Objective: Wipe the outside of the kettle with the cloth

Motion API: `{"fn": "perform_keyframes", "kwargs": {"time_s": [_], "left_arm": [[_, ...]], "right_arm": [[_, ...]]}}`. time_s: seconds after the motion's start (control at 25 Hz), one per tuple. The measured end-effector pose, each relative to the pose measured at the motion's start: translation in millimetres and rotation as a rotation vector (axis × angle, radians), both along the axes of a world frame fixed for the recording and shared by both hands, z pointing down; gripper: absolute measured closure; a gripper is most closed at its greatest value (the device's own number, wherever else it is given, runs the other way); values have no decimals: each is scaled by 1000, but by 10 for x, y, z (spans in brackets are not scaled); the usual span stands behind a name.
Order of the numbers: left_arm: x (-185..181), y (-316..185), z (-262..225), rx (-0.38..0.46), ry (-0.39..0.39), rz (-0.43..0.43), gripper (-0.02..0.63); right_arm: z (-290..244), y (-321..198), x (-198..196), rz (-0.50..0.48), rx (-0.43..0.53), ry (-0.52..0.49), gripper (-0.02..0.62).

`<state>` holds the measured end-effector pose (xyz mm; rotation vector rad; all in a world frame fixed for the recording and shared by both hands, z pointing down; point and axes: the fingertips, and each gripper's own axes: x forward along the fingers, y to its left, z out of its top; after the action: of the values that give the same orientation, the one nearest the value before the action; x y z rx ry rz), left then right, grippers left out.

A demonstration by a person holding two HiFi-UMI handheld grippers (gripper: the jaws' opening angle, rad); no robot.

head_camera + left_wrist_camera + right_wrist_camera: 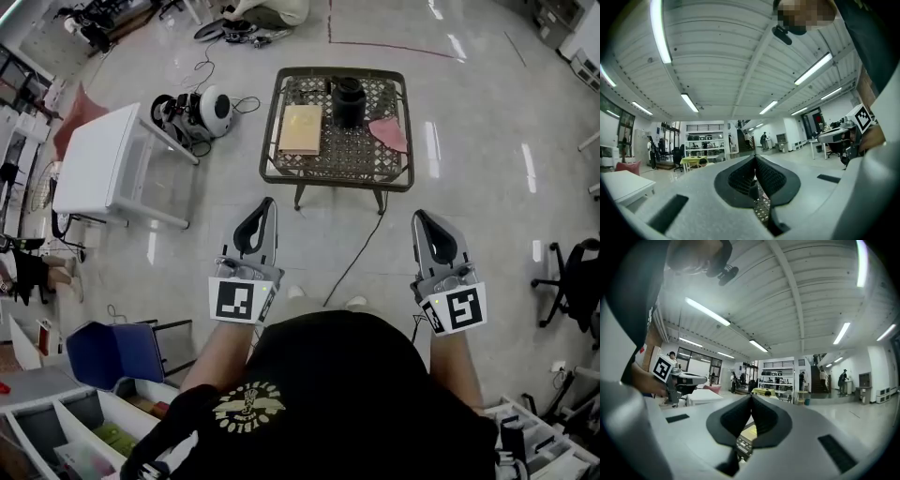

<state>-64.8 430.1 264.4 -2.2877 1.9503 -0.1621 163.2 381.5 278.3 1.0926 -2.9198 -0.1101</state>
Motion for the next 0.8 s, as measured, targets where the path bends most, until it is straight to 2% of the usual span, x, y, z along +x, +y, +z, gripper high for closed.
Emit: {"fn": "perform_keyframes", "kwargs": {"time_s": [0.24,0.52,0.8], "left_arm": [[166,40,2,9,8,-29,601],[454,-23,63,-11,-40,51,601],[293,-357,98,-14,53,80,601]], "right_arm": [[79,-47,147,-27,-2,18,584],[104,-93,155,-55,-15,-22,584],[111,-299,118,-30,2,-11,584]]}}
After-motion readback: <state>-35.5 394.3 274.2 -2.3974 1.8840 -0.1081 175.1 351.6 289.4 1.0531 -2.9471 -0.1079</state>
